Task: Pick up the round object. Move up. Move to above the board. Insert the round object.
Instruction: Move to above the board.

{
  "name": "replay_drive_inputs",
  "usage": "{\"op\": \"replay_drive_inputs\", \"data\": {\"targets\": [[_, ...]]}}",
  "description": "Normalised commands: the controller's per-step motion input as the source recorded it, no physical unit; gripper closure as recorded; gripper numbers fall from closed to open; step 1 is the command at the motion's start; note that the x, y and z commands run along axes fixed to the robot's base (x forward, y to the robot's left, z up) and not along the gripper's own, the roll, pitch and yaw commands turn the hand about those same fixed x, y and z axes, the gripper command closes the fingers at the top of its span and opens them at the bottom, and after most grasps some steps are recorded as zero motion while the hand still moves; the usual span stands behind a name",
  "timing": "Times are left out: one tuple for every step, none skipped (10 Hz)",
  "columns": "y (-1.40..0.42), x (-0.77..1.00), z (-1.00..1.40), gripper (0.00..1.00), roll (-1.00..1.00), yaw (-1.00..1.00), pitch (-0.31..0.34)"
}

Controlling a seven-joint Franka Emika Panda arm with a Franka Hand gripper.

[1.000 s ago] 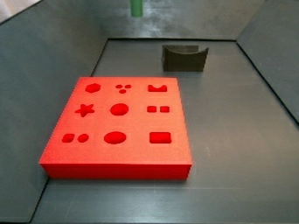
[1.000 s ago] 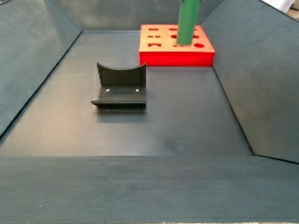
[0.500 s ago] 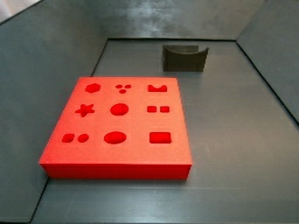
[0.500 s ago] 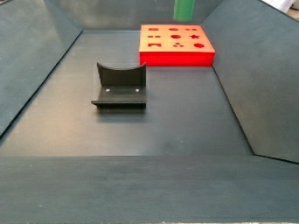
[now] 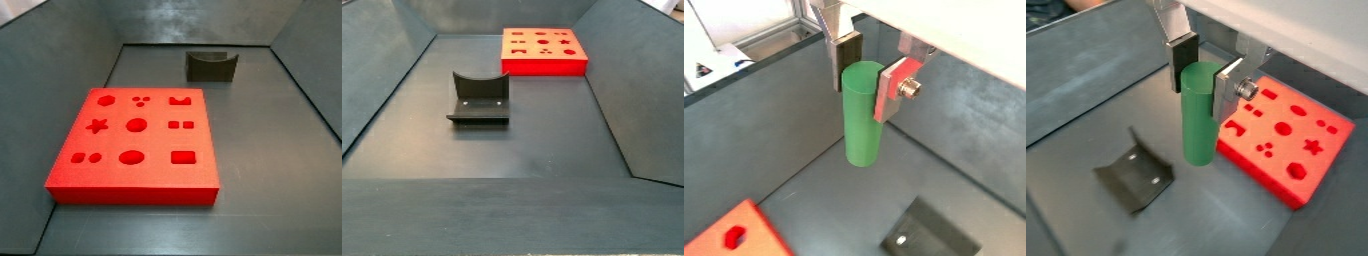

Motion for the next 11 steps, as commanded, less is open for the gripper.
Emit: {"op": "replay_drive_inputs", "data": {"targets": [[-1.00,0.08,0.03,1.00,0.06,-0.07,0.213],[-1.00,0.09,0.03,1.00,0.03,-0.03,0.167],[-1.00,0.09,0.03,1.00,0.01,0.00,0.145],[-1.00,0.10,0.04,1.00,-0.01,0.00,0.134],[-1.00,0.12,0.04,1.00,-0.01,0.01,0.125],[-1.00,0.13,0.04,1.00,0.00,0.01,0.120],[-1.00,0.14,0.05,1.00,0.00,0.01,0.124],[-1.00,0.16,0.05,1.00,0.01,0.01,0.126],[-0.94,0.17,0.06,1.00,0.01,0.00,0.131],[-0.46,0.13,0.04,1.00,0.03,0.01,0.137],[-0.28,0.12,0.03,1.00,0.04,0.01,0.134]]}}
